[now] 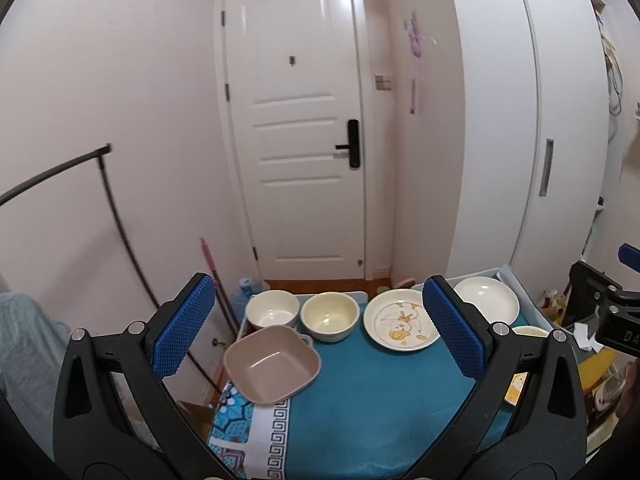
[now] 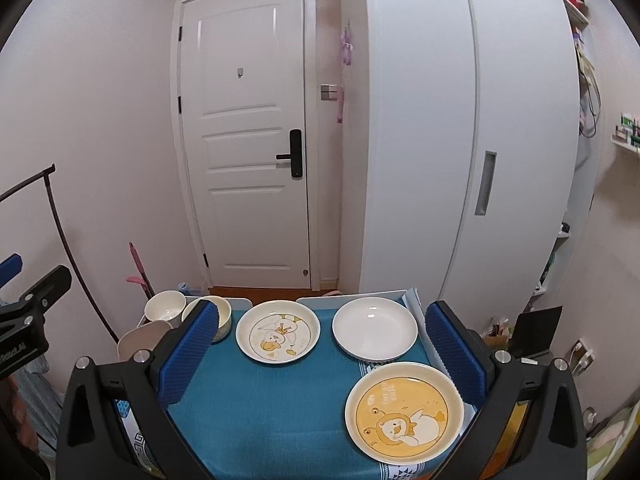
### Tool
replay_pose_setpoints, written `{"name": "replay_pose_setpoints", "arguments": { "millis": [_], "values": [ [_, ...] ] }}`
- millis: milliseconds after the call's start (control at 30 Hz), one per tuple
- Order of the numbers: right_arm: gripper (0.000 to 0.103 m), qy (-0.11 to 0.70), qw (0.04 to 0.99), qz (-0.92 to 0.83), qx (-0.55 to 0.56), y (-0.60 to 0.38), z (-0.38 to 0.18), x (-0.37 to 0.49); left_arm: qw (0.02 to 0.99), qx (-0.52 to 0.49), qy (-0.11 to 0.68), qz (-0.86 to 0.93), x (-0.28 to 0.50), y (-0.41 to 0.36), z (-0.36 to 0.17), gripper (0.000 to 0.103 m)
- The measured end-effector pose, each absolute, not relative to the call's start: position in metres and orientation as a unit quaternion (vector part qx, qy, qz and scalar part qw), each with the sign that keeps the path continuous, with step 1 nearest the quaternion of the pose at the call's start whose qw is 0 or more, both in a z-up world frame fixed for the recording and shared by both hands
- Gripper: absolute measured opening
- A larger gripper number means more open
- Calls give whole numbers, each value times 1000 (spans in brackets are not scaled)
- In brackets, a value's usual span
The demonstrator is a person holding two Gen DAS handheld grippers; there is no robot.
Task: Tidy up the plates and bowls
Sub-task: 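Grasp the rim of the yellow cartoon plate with the right tool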
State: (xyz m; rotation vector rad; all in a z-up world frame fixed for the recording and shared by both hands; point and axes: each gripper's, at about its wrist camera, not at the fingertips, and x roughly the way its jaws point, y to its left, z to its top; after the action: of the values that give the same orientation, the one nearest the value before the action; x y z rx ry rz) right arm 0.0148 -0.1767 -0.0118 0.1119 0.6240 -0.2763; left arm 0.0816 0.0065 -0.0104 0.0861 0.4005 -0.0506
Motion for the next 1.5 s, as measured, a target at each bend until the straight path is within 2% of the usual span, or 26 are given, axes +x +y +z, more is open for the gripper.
{"name": "replay_pose_setpoints", "arguments": {
  "millis": [300,667,900,1000,1167,1233,1267,1367,1467,1500],
  "values": [
    [103,373,904,-186,96,-249,-60,1,956,48,258,-129,142,-42,-41,103],
    [103,490,832,-129,228,-358,-174,-11,879,96,426,-193,188,-158,-172,103],
    [81,559,788,-56,253,-407,-247,-3,823,76,527,-197,194,-216,-255,102],
    [66,579,772,-23,259,-424,-271,4,810,67,552,-187,195,-231,-279,94],
    [47,597,762,25,249,-440,-294,15,793,48,586,-162,194,-243,-313,68],
    [34,601,763,40,236,-442,-298,19,791,39,590,-156,192,-244,-318,57],
    [33,602,763,46,232,-443,-299,20,791,35,591,-154,191,-245,-320,48],
    [21,606,763,58,218,-445,-302,24,789,23,594,-156,189,-246,-329,29],
    [15,609,763,64,204,-446,-305,26,788,12,592,-166,187,-249,-333,20],
    [15,611,762,66,205,-446,-306,28,790,18,591,-164,185,-251,-334,20]
  ]
}}
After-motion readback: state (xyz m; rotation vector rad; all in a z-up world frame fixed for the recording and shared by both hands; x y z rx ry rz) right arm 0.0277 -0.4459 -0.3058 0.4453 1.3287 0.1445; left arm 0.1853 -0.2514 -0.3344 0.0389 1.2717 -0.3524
